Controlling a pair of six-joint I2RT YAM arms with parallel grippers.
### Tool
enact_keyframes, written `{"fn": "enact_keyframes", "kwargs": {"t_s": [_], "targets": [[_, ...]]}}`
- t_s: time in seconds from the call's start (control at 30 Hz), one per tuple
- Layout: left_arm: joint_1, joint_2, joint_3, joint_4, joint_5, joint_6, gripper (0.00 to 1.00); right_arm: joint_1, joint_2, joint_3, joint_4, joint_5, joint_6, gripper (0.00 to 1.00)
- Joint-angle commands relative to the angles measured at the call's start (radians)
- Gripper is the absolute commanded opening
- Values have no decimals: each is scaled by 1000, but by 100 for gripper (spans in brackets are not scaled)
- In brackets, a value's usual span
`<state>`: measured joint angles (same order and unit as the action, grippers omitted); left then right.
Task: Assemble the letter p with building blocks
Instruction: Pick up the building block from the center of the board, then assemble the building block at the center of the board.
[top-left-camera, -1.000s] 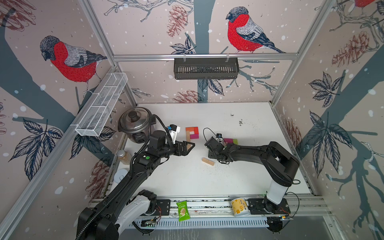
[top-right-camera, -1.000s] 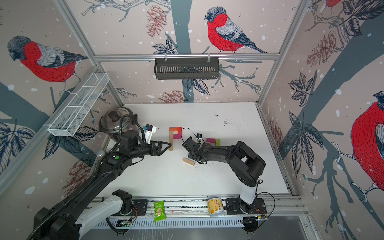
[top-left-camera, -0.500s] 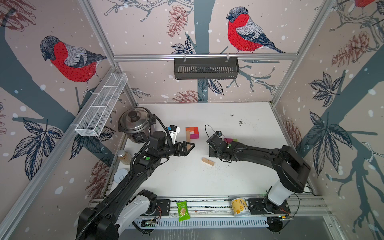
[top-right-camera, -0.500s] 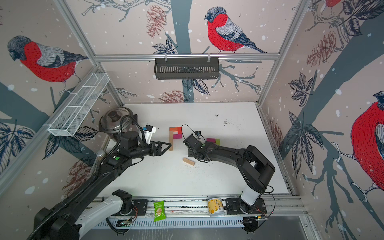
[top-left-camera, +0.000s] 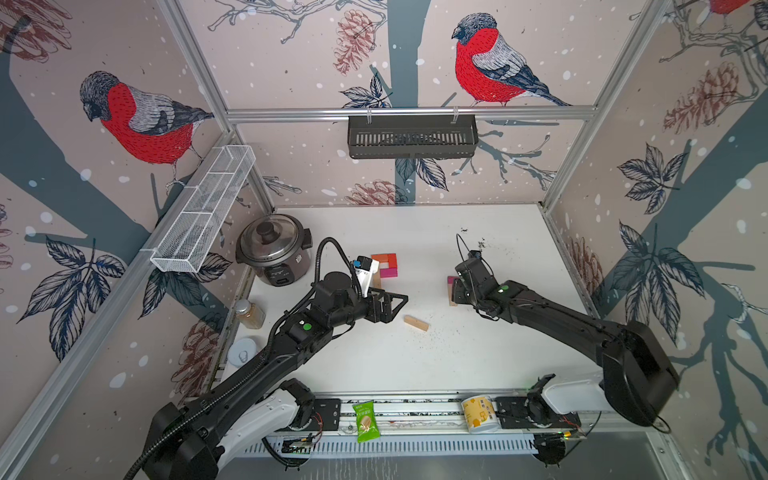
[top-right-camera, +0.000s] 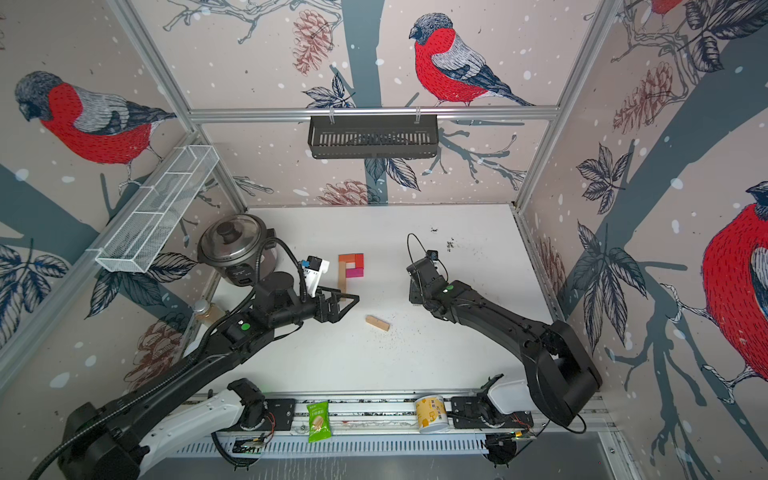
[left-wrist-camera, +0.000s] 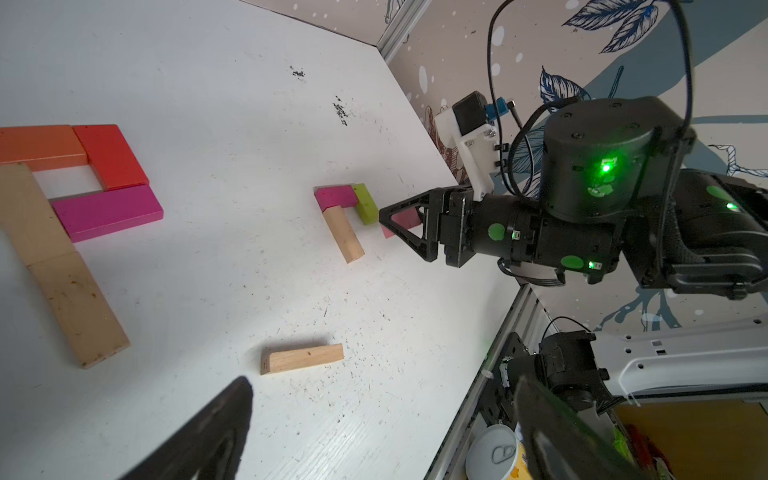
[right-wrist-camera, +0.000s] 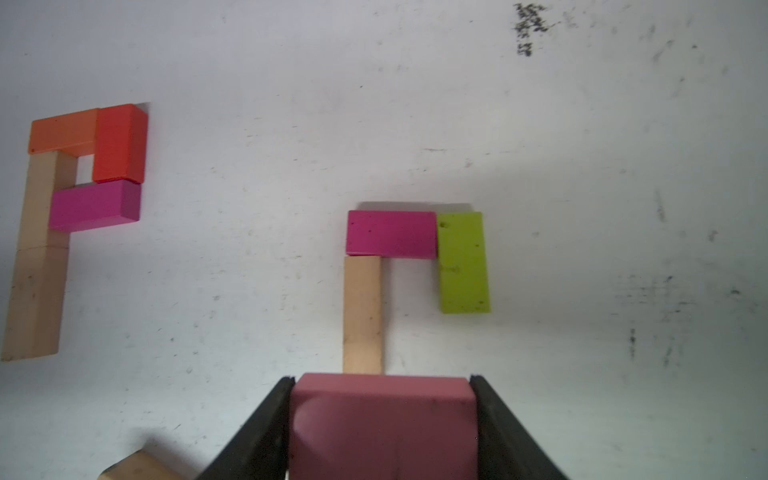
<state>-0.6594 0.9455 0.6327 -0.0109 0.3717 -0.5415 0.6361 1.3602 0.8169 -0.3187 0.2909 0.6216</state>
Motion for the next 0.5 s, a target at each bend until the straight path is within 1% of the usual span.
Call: {"fn": "enact_keyframes", "kwargs": {"t_s": [0.0,0.07,0.17,0.33,0.47], "targets": [[-80,39,28,108,-162,50,97,-56,-36,-37,13,-13,-70,51],[-139,83,36,150,-213,89,97,-103,-56,-68,30,-45,-89,51],[-179,151,41,216,-236,143,97,-151,-83,-111,64,-84,-111,52],[-202,210,2,321,-234,235,97,-182,-74,-148,98,-109,-115,52],[-204,228,-51,393,-220,261,97,-184,-37,-151,118,-108,-109,52]]}}
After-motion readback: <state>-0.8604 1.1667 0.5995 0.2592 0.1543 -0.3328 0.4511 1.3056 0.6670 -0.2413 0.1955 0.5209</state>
